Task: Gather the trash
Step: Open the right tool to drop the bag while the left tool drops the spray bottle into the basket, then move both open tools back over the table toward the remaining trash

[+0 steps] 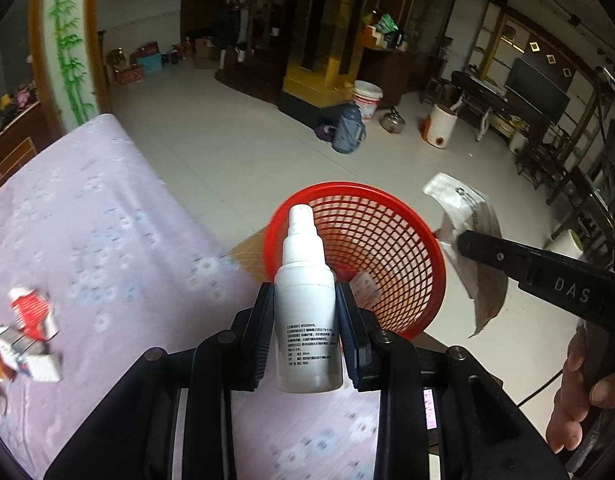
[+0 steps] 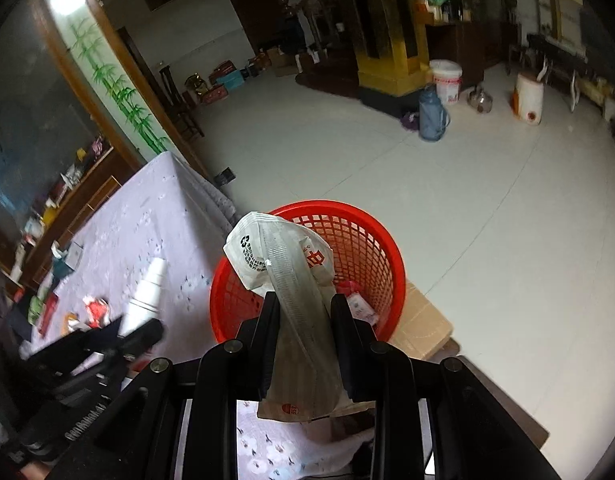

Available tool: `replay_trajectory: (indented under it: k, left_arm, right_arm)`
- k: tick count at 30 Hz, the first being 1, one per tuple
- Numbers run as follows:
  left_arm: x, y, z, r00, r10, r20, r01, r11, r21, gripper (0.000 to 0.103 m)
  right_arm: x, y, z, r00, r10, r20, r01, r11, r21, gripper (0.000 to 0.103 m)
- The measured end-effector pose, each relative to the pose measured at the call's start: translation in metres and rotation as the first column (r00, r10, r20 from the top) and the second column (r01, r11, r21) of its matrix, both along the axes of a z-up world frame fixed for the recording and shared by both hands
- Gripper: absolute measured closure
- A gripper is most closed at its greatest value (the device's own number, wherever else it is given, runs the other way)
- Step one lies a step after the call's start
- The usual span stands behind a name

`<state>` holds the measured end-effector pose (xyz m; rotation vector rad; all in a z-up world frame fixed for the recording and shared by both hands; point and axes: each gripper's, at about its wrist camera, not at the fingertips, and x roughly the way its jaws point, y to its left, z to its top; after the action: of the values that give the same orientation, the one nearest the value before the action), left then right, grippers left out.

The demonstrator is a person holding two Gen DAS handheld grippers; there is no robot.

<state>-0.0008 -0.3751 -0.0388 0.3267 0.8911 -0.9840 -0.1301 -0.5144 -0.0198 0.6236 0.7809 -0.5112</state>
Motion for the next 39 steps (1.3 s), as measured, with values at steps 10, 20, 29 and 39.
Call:
replay_trajectory:
  k: [10,20,29,39]
  left_arm:
    - [0.004,-0.047,-0.010,1.000,-0.017,-0.007,0.017,1.000,-0.012,0.054]
    - [0.000,-0.002,0.011,0.999,0.046,0.009,-0.045,0.997,-0.058,0.049]
    - [-0.002,0.084,0.014,0.987,0.159,0.027,-0.158,0.987,-0.037,0.049]
    - [0.025,0.202,0.014,0.932,0.361,0.006,-0.361,0.932,-0.024,0.049]
  right_arm:
    - [0.028,-0.041,-0.013,1.000,-0.008,0.020,0.006,0.998,0.070,0.062]
    - [0.025,-0.013,0.006,0.999,0.050,0.022,-0.050,0.999,-0.011,0.054]
    - [0.048,0.070,-0.006,0.977,0.214,0.000,-0.214,0.976,0.038,0.054]
    - [0.107,0.177,-0.014,0.890,0.456,-0.021,-0.454,0.889,0.051,0.054]
